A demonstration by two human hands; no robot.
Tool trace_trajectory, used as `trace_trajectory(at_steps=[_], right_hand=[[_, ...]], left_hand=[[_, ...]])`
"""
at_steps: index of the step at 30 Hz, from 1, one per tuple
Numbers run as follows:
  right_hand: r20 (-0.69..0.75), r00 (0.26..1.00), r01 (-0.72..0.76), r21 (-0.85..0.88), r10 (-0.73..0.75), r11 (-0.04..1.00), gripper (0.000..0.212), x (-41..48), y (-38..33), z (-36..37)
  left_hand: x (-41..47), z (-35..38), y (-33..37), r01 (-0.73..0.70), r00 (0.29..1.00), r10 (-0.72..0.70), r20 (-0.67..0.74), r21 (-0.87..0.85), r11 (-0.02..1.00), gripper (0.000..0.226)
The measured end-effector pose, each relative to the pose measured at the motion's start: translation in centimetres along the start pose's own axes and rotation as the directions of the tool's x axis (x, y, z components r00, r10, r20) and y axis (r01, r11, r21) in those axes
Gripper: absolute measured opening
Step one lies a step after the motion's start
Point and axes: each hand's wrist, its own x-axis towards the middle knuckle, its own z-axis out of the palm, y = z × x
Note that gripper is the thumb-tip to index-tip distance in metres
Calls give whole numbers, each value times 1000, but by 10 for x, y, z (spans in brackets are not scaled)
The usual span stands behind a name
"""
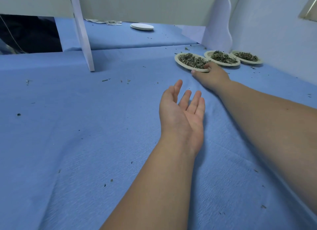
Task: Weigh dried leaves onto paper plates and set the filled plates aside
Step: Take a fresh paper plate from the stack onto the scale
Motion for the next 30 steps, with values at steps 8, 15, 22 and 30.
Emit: trace_trajectory(at_steps=[8,15,22,30], right_hand=[[-121,993,20,35,-16,999,50,8,7,1],[-150,989,7,31,-3,1000,53,16,6,0],[-159,987,20,-5,-20,1000,68,10,6,1],[-19,1000,-23,-219,19,975,73,-38,8,-8]], left_hand=[[-1,-2,0,-23,1000,23,0,13,1000,41],[-2,-3,1,-47,999,47,-9,30,998,42],[-5,-2,0,-64,998,65,-12,66,996,43],[-13,2,2,-72,997,73,0,139,988,38]])
